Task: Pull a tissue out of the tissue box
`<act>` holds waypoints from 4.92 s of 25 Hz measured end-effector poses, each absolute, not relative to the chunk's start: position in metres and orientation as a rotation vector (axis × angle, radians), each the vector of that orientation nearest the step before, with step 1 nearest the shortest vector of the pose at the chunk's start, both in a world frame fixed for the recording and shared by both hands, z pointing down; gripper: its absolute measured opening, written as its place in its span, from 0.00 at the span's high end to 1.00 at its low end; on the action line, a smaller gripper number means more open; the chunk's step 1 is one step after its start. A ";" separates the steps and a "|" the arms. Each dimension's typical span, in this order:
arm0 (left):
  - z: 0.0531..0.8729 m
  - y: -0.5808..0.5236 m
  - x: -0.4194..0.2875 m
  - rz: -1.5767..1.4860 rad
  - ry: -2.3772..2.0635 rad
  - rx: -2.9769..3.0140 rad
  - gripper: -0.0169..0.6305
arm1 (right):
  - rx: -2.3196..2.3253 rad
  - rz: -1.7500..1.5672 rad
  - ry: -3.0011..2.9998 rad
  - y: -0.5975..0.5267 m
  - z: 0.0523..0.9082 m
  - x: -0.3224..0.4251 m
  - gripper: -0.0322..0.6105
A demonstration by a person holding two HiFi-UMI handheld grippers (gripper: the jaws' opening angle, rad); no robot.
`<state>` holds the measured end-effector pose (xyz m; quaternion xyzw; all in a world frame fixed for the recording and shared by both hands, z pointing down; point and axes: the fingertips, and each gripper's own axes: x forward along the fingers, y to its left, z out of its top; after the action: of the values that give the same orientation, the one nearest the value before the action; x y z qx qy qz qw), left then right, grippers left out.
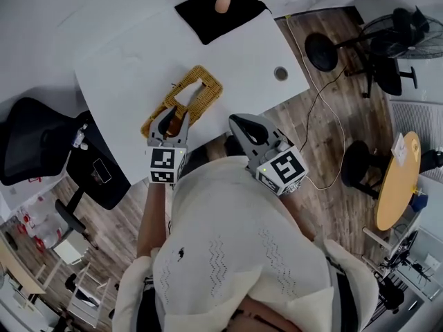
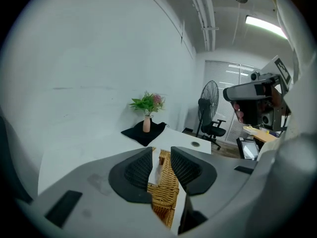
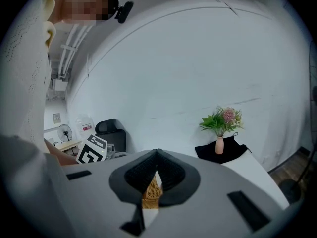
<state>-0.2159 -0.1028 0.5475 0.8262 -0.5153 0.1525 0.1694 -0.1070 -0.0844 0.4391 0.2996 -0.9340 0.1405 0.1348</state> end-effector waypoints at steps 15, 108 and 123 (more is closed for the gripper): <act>0.611 -0.127 -0.239 0.538 -1.400 2.176 0.77 | 0.983 0.437 -2.633 -0.086 0.451 -0.107 0.95; 0.551 -0.127 -0.201 0.361 -1.538 2.159 0.95 | 0.796 0.447 -2.719 -0.098 0.455 -0.076 0.95; 0.521 -0.123 -0.205 0.283 -1.606 2.162 0.95 | 0.748 0.441 -2.732 -0.099 0.455 -0.080 0.95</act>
<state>-0.2053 -0.1229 0.5209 0.7797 -0.5792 0.1022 0.2149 -0.0796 -0.0990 0.4553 0.2584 -0.9441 0.1524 0.1370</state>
